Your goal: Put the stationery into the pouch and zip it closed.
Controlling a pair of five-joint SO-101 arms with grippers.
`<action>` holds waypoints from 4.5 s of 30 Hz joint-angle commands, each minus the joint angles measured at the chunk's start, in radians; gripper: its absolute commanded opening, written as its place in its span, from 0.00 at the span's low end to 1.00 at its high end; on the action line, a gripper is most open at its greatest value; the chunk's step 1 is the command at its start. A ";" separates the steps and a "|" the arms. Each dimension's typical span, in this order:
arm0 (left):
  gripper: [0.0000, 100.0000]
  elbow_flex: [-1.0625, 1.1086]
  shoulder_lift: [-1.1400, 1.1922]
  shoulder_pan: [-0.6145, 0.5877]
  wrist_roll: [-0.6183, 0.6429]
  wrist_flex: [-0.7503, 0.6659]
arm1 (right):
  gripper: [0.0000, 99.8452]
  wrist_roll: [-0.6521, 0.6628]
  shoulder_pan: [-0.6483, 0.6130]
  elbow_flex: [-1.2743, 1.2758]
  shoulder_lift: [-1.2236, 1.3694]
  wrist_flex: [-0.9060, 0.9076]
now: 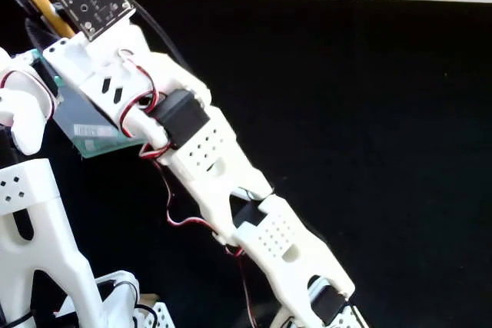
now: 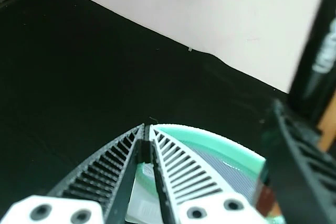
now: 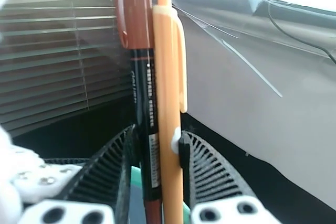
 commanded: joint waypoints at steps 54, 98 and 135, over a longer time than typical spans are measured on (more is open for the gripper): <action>0.01 0.061 0.056 -0.028 0.008 -0.025 | 0.25 -0.032 0.002 -0.116 -0.283 0.473; 0.01 0.062 0.056 -0.024 0.009 -0.025 | 0.25 0.129 0.263 0.045 -0.374 0.760; 0.01 0.062 0.058 -0.024 0.005 -0.023 | 0.25 0.298 0.188 1.590 -0.763 0.472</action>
